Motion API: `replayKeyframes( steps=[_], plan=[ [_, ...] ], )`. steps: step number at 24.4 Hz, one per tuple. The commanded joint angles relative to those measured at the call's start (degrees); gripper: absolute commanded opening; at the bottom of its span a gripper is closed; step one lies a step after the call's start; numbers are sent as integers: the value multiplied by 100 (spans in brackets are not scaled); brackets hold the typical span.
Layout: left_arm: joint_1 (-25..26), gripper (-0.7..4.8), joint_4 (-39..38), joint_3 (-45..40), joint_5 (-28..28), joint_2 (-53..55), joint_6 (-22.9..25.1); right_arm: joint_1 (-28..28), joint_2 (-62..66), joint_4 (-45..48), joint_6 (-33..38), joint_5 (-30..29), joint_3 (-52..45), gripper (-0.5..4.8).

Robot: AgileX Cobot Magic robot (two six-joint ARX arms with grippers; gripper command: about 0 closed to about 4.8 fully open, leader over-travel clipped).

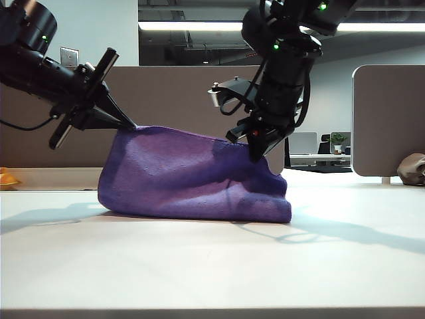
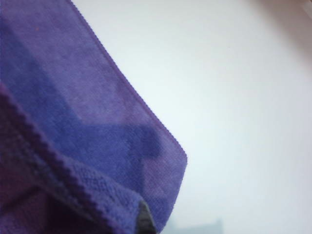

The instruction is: Fold the bottom of the cloth upward, then fold it vertically to form a square shape.

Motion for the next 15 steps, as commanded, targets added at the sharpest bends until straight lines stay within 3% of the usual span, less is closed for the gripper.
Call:
replayKeyframes(
  steps=[1,15],
  plan=[
    [13,-5,-22,127,-7,118,26,-74,48,107,-35,-35,37,-2],
    [20,-5,389,199,-31,721,31,-129,503,380,-61,-122,264,-2]
  ],
)
